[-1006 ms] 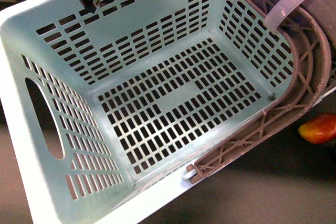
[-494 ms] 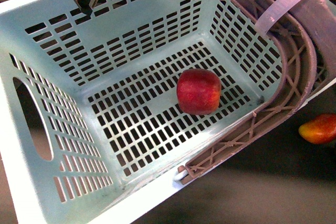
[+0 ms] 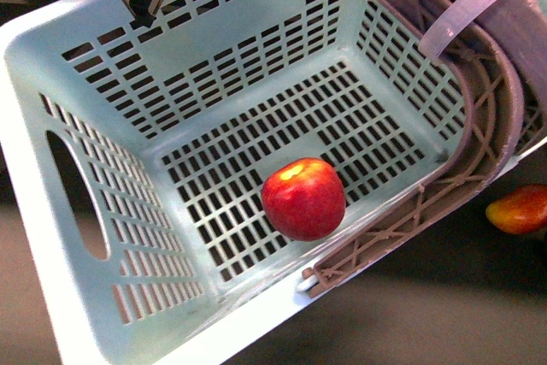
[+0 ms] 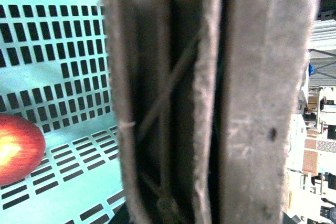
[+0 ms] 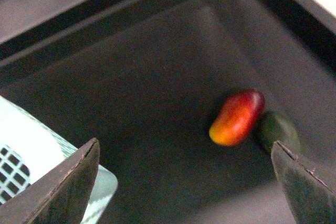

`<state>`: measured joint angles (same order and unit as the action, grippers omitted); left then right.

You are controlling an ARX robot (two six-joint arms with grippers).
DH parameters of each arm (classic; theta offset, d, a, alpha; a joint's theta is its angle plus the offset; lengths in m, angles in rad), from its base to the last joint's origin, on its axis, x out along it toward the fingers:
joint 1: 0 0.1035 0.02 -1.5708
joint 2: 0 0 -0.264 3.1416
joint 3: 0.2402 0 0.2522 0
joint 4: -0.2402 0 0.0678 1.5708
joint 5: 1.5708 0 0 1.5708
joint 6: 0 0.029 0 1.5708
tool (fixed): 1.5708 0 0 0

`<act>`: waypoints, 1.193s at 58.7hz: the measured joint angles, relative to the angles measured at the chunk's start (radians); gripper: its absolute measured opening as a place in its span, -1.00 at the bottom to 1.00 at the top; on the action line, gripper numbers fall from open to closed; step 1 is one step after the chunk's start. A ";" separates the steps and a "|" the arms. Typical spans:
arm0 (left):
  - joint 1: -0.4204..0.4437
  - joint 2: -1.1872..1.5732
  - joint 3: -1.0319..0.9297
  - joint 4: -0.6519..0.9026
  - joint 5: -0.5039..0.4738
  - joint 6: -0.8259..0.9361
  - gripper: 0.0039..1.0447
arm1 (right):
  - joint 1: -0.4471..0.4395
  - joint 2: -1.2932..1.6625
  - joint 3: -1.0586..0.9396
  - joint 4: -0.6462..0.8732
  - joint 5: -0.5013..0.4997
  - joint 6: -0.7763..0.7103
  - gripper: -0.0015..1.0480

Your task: Pick apple with right arm and hold basket with left

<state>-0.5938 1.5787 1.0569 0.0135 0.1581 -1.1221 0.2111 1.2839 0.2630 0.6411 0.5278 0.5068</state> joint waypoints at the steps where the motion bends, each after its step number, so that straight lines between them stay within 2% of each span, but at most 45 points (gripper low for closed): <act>1: 0.000 0.000 0.000 0.000 0.000 0.000 -0.73 | 0.000 0.001 0.000 0.000 0.000 -0.001 0.83; 6: 0.000 0.000 0.000 0.000 0.002 -0.002 -0.73 | -0.002 0.014 -0.006 0.021 -0.024 -0.018 0.82; 10: 0.001 0.000 0.000 0.000 -0.001 -0.012 -0.73 | -0.047 0.089 -0.082 0.314 -0.209 -0.172 0.59; 13: 0.001 0.000 0.000 0.000 -0.003 -0.007 -0.73 | -0.064 0.107 -0.129 0.448 -0.286 -0.250 0.46; 17: 0.002 0.000 0.000 0.000 -0.006 -0.003 -0.73 | -0.075 0.079 -0.167 0.554 -0.384 -0.358 0.26; 21: 0.002 0.000 0.000 0.000 -0.004 -0.002 -0.73 | -0.084 0.010 -0.176 0.551 -0.414 -0.420 0.06; 24: 0.002 0.000 0.000 0.000 0.003 -0.002 -0.73 | -0.100 -0.060 -0.195 0.507 -0.421 -0.457 -0.18; 28: 0.001 0.000 0.000 0.000 0.004 -0.002 -0.73 | -0.110 -0.106 -0.212 0.466 -0.428 -0.472 -0.34; 33: 0.001 0.000 0.000 0.000 0.003 -0.004 -0.73 | -0.124 -0.235 -0.217 0.320 -0.444 -0.485 -0.64; 36: 0.001 0.000 0.000 0.000 0.003 -0.003 -0.73 | -0.169 -0.320 -0.220 0.249 -0.510 -0.492 -0.84; 38: 0.001 0.000 0.000 0.000 0.004 -0.003 -0.73 | -0.185 -0.355 -0.222 0.225 -0.519 -0.495 -0.94; 70: 0.000 0.000 0.000 0.000 0.004 -0.003 -0.73 | -0.209 -0.753 -0.245 -0.119 -0.525 -0.500 -0.96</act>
<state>-0.5938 1.5791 1.0569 0.0135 0.1623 -1.1248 0.0021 0.5304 0.0181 0.5220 0.0025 0.0063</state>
